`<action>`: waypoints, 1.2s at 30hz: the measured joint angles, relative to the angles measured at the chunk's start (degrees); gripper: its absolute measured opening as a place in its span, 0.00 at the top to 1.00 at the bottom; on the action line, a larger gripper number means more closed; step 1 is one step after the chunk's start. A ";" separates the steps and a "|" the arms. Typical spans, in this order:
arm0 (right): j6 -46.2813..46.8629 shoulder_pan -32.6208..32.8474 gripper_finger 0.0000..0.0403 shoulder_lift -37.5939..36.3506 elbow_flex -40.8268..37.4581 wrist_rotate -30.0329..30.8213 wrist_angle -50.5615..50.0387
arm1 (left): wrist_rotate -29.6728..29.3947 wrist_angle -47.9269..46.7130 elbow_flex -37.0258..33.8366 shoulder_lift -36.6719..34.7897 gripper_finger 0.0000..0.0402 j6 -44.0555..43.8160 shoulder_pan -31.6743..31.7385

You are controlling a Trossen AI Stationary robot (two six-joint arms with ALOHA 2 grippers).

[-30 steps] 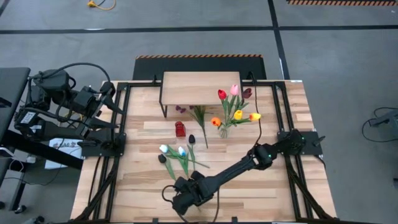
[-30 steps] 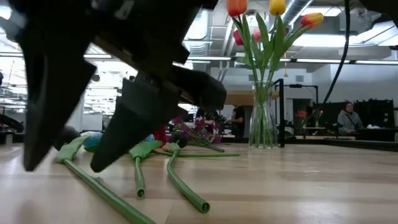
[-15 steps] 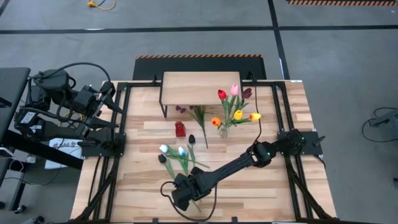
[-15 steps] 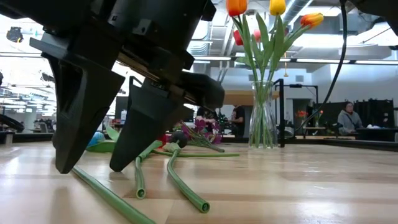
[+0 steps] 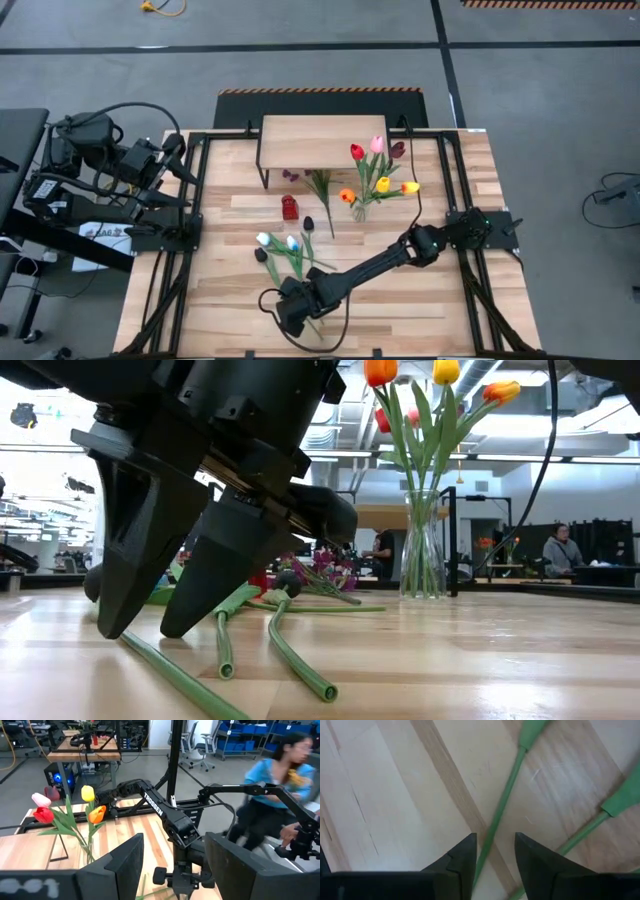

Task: Pick and place flowers into a vace then onto a shelf
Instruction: Put the left black tulip into the red vase

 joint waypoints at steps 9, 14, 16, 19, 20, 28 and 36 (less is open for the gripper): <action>0.66 -1.63 0.91 0.07 -0.15 -0.07 -0.13 | 0.00 0.05 0.00 0.00 0.51 -0.02 0.00; 0.68 -1.92 0.98 0.09 -0.19 -0.21 0.07 | 0.00 0.08 0.00 0.00 0.51 -0.02 0.00; 1.40 -1.92 0.99 0.09 -0.20 -0.15 0.07 | 0.00 0.10 0.00 0.00 0.51 -0.02 0.00; 1.82 -1.92 1.00 0.09 -0.20 -0.09 0.06 | 0.02 0.10 0.00 0.00 0.51 -0.02 0.00; 2.01 -1.92 1.00 0.09 -0.20 -0.09 0.04 | 0.02 0.12 0.00 0.02 0.50 -0.02 0.00; 2.58 -1.75 1.00 0.78 5.35 0.85 -4.88 | 0.02 0.12 0.00 0.00 0.51 0.07 0.00; 2.64 -1.09 1.00 -5.21 4.79 5.58 -7.27 | 0.03 -2.14 0.00 0.02 0.50 0.07 0.00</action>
